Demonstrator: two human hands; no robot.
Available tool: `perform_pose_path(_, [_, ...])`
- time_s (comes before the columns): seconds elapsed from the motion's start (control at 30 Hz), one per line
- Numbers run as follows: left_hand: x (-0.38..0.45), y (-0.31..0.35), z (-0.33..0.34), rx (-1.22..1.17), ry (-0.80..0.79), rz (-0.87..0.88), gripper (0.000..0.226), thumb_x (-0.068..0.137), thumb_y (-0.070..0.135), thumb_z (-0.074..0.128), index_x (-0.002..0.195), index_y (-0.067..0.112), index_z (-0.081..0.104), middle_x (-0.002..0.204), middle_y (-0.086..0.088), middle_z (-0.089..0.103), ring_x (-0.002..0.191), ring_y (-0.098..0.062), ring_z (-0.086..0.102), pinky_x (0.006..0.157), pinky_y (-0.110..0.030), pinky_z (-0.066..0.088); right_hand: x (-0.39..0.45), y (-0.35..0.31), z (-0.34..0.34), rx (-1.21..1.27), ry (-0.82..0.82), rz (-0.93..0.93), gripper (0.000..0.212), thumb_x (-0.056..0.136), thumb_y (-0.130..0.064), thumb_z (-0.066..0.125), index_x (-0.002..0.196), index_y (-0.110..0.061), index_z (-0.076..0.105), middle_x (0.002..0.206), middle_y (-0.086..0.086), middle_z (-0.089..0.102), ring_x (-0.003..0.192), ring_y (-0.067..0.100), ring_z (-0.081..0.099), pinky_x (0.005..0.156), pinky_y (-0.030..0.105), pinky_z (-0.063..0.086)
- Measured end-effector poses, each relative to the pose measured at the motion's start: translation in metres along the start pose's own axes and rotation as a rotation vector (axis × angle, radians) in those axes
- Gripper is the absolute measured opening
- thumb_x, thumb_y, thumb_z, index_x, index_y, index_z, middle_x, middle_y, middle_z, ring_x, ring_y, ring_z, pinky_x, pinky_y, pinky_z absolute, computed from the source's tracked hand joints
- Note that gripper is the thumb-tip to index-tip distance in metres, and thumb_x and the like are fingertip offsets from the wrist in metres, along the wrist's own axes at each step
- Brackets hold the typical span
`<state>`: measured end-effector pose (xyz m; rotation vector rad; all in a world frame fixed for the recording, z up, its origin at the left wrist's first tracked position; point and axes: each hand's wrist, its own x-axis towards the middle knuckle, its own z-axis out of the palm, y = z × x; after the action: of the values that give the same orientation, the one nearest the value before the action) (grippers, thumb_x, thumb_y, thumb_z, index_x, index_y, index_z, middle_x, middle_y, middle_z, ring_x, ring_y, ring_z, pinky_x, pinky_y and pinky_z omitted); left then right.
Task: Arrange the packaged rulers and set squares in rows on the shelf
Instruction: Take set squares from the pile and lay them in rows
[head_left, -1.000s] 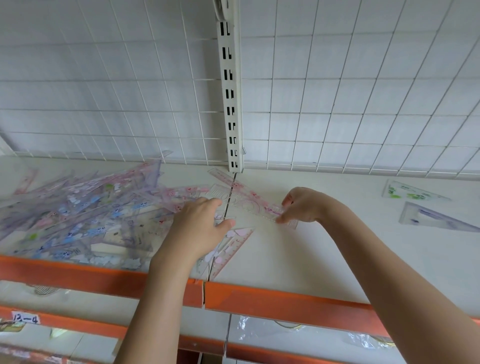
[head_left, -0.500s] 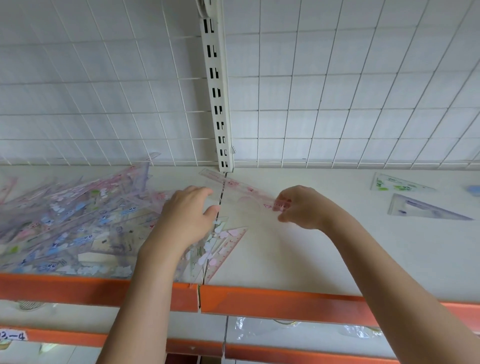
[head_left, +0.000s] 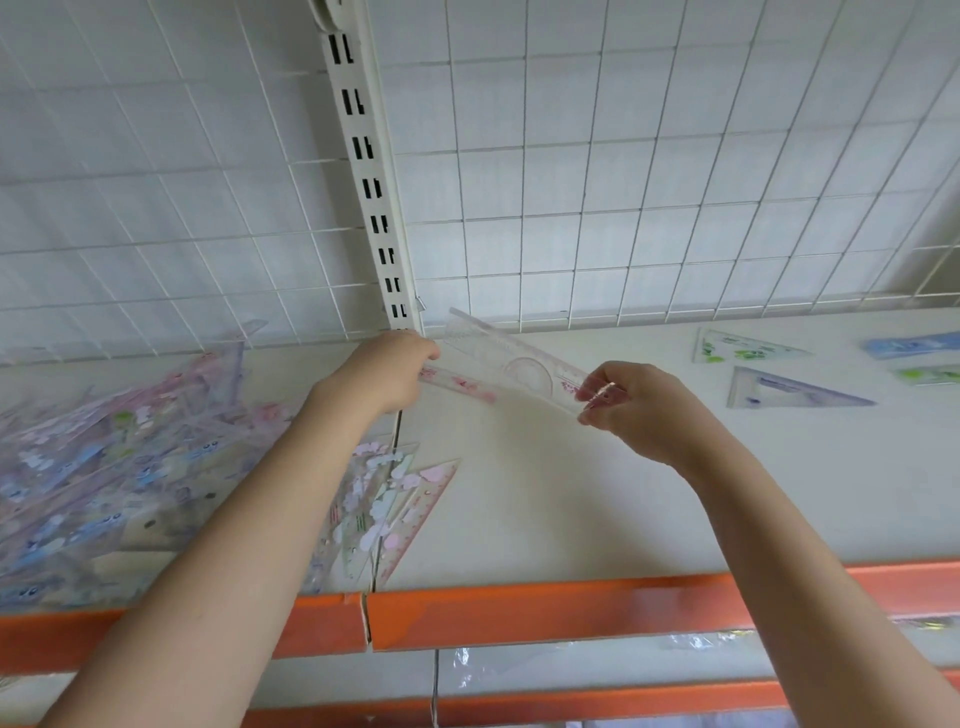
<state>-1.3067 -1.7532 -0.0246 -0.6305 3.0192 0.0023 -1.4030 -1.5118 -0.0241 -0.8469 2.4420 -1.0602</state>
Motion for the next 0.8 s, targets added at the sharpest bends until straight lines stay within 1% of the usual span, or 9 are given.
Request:
perform_pose_path(0.07, [0.011,0.002,0.001,0.088,-0.027,0.026,0.048,0.082,-0.006,0.045,0.127,0.012,0.052,0.128,-0.01,0.051,0.117,-0.029,0.048,0.094,-0.038,0.043,-0.003,0.006,-0.002,0.019,0.021,0.021,0.012,0.084,-0.01,0.064,0.089,-0.021,0.063,0.082,-0.006,0.063,0.065,0.009,0.052,0.052,0.02,0.036])
perform_pose_path(0.13, [0.019,0.005,0.001,0.166,-0.043,0.041,0.047,0.083,-0.005,0.043,0.126,0.012,0.051,0.126,-0.01,0.051,0.116,-0.029,0.049,0.091,-0.036,0.045,-0.006,0.011,-0.003,0.024,0.032,0.037,0.012,0.084,-0.01,0.063,0.088,-0.022,0.063,0.079,-0.009,0.062,0.064,0.007,0.052,0.05,0.019,0.036])
perform_pose_path(0.23, [0.026,0.008,0.001,0.196,-0.064,0.048,0.046,0.084,-0.006,0.043,0.126,0.013,0.049,0.126,-0.01,0.05,0.114,-0.029,0.049,0.085,-0.033,0.042,-0.008,0.016,-0.005,0.044,0.037,0.054,0.013,0.084,-0.011,0.064,0.086,-0.023,0.062,0.078,-0.011,0.062,0.065,0.005,0.052,0.05,0.017,0.037])
perform_pose_path(0.4, [0.03,0.006,0.005,0.221,-0.05,0.078,0.038,0.082,-0.007,0.046,0.114,0.013,0.049,0.118,-0.006,0.051,0.107,-0.027,0.05,0.08,-0.032,0.04,-0.007,0.019,-0.008,0.073,0.04,0.063,0.013,0.084,-0.011,0.065,0.086,-0.023,0.062,0.089,-0.004,0.068,0.075,0.014,0.057,0.054,0.019,0.039])
perform_pose_path(0.5, [0.032,0.005,0.002,0.27,-0.064,0.074,0.036,0.084,-0.002,0.046,0.115,0.015,0.049,0.115,-0.006,0.055,0.107,-0.025,0.05,0.075,-0.028,0.034,-0.008,0.019,-0.009,0.092,0.035,0.063,0.013,0.083,-0.01,0.065,0.087,-0.023,0.062,0.09,-0.002,0.068,0.076,0.016,0.057,0.055,0.02,0.04])
perform_pose_path(0.6, [0.033,0.003,0.005,0.244,-0.082,0.058,0.037,0.084,0.0,0.047,0.117,0.016,0.049,0.116,-0.006,0.054,0.11,-0.025,0.048,0.075,-0.028,0.032,-0.008,0.02,-0.009,0.091,0.02,0.058,0.014,0.084,-0.01,0.064,0.085,-0.024,0.062,0.087,-0.005,0.067,0.074,0.013,0.056,0.056,0.02,0.04])
perform_pose_path(0.7, [0.034,-0.004,0.008,0.192,-0.065,0.087,0.032,0.082,-0.001,0.048,0.108,0.016,0.052,0.115,-0.005,0.05,0.109,-0.023,0.046,0.079,-0.03,0.037,-0.009,0.022,-0.008,0.096,0.015,0.061,0.015,0.084,-0.01,0.064,0.084,-0.025,0.061,0.087,-0.005,0.066,0.076,0.013,0.056,0.056,0.02,0.04])
perform_pose_path(0.73, [0.034,-0.007,0.009,0.171,-0.055,0.091,0.03,0.081,-0.001,0.048,0.105,0.016,0.053,0.114,-0.005,0.049,0.108,-0.023,0.046,0.078,-0.03,0.037,-0.01,0.023,-0.008,0.097,0.013,0.062,0.014,0.084,-0.01,0.064,0.085,-0.024,0.061,0.088,-0.005,0.067,0.076,0.013,0.056,0.056,0.02,0.04])
perform_pose_path(0.8, [0.032,-0.01,0.01,0.134,-0.045,0.083,0.031,0.081,-0.002,0.049,0.107,0.015,0.052,0.113,-0.005,0.046,0.106,-0.022,0.046,0.076,-0.029,0.036,-0.01,0.025,-0.009,0.097,0.011,0.058,0.014,0.084,-0.01,0.064,0.085,-0.024,0.062,0.089,-0.004,0.067,0.078,0.014,0.057,0.058,0.02,0.041])
